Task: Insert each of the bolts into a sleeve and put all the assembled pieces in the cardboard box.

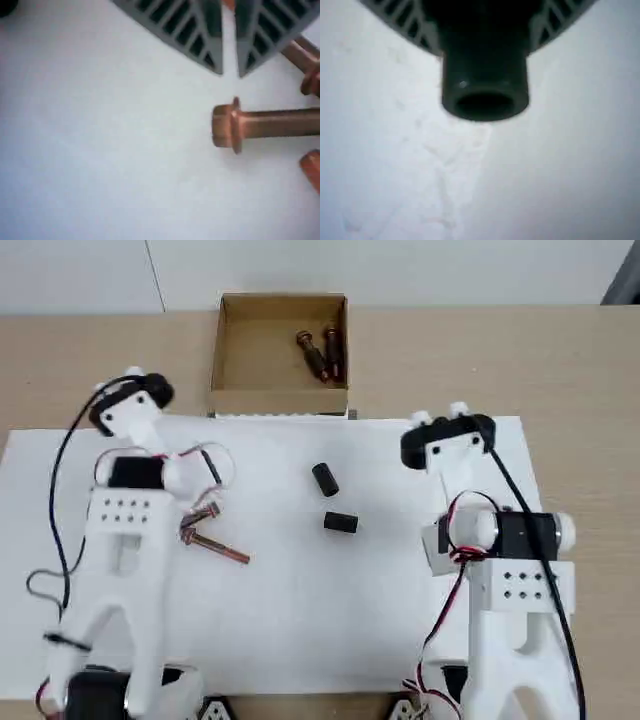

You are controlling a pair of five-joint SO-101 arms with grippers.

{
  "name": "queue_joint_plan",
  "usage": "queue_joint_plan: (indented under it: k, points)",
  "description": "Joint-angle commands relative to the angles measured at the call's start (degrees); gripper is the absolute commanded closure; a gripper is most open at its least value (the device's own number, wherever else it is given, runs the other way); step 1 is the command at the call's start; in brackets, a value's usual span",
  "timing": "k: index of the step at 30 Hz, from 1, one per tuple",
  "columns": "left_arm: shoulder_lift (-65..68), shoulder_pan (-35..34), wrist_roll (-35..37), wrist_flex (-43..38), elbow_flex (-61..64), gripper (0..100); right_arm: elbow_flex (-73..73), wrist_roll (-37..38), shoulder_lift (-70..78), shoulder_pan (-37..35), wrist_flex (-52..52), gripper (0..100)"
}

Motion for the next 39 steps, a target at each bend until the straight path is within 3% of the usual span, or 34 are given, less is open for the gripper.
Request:
queue_joint_plan:
  k: [1,11,17,39]
  points:
    - [5.5,-4.7,3.6,-0.4,-6.5,100,0.5,-0.1,-2.2,0.6,-0.9,99.5]
    - [17.4,-9.8,10.1,-0.2,-16.2,99,5.7,-0.2,-3.2,0.3,-7.8,99.5]
    - [22.2,-10.0,13.1,2.5,-20.6,89,6.3,-0.2,-3.1,0.3,-8.6,99.5]
    - [33.0,-14.2,13.2,9.1,-30.1,89,6.3,-0.1,-2.8,0.3,-11.0,99.5]
